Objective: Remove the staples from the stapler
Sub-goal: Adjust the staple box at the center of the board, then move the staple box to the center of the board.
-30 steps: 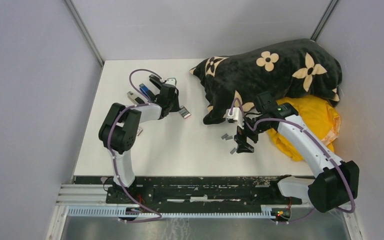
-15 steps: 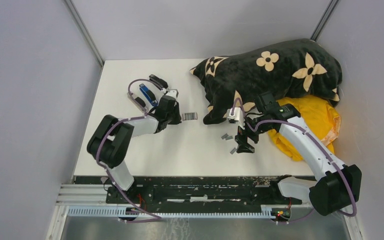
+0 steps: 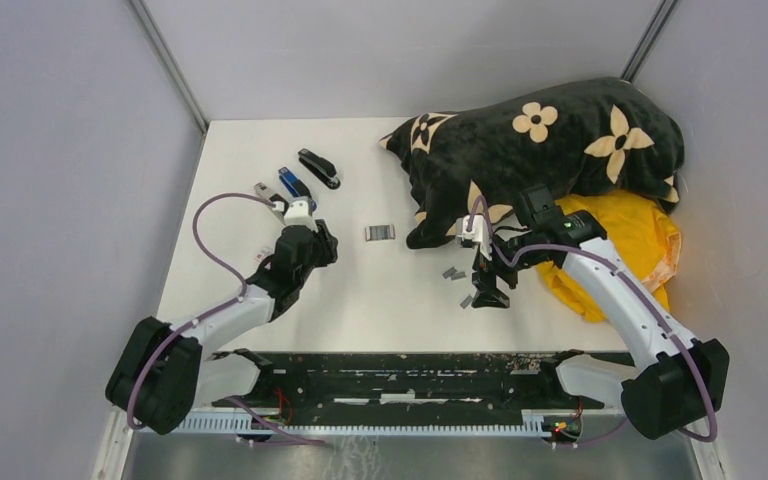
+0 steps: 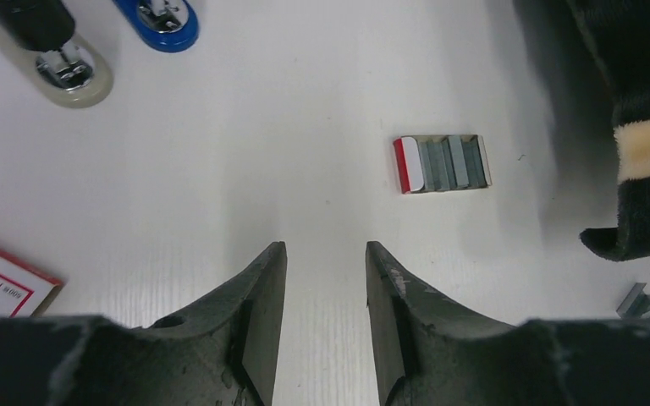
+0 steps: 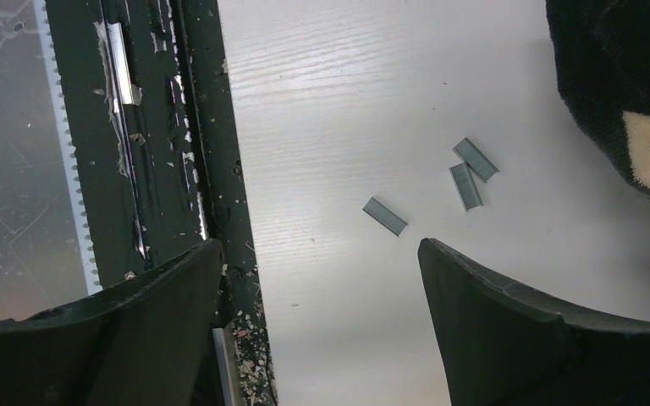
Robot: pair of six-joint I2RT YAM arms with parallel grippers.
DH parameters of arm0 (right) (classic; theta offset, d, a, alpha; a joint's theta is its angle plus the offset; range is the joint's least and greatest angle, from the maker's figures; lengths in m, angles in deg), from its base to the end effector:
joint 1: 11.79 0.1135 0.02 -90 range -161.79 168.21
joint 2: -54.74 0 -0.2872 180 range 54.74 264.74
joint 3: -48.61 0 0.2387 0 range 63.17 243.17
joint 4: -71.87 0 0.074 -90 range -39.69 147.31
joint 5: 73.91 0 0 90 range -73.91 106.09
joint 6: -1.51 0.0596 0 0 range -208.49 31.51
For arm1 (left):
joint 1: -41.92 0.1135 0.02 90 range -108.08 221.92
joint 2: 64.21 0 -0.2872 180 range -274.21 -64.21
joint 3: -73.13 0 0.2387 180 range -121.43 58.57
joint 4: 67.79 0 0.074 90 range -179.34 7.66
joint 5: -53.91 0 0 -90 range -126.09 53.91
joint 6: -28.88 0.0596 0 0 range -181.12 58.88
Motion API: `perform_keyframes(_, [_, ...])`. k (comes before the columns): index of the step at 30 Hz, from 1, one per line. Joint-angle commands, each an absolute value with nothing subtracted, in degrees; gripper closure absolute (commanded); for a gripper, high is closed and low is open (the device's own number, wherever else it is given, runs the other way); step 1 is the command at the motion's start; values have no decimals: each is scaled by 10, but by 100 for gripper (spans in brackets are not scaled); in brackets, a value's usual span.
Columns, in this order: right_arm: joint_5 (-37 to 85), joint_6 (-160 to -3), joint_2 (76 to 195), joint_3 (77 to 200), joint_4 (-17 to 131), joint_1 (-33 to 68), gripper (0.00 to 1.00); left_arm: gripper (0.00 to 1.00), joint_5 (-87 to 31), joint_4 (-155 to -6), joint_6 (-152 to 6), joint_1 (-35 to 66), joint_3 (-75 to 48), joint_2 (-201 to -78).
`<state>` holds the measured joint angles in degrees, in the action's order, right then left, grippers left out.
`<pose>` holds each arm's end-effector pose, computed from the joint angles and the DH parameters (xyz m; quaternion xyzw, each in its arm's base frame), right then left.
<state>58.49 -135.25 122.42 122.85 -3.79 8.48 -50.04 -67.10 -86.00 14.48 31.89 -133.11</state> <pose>0.1645 0.1036 0.2962 -0.5609 0.7282 0.3074 0.2461 0.2245 -0.1004 0.2108 -0.0446 0.8474 -0.1358 0.5113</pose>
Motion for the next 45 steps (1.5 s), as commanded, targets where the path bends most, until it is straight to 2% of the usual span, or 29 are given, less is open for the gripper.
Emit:
perform_keyframes(1, [600,-1357,1207,1242,-31,88,7,52,-558,-651,-901,147,346,-1280])
perform_keyframes(2, [594,-1356,1205,1239,-27,88,7,50,-558,-652,-906,147,352,-1270])
perform_keyframes(6, [572,-1351,1199,1230,-10,88,7,28,-591,-691,-942,147,365,-1236])
perform_keyframes(8, [566,-1350,1200,1227,-5,85,7,24,-604,-717,-955,147,372,-1214])
perform_keyframes(15, [596,-1358,1218,1245,-32,39,6,21,-538,-730,-999,147,419,-1099])
perform_keyframes(21, [619,-1361,1202,1235,-26,7,5,21,-545,-792,-986,147,437,-984])
perform_keyframes(30, [614,-1345,1194,1226,0,-3,5,23,-528,-757,-977,147,506,-844])
perform_keyframes(35, [642,-1311,1206,1246,27,-1,6,22,-601,-786,-957,147,477,-869])
perform_keyframes(39, [672,-1252,1282,1331,13,21,8,23,-686,-788,-943,151,431,-985])
perform_keyframes(42, [684,-1269,1316,1352,-23,24,9,23,-676,-784,-936,176,386,-1083])
perform_keyframes(45, [638,-1265,1287,1300,16,24,9,24,-576,-756,-946,258,363,-1153])
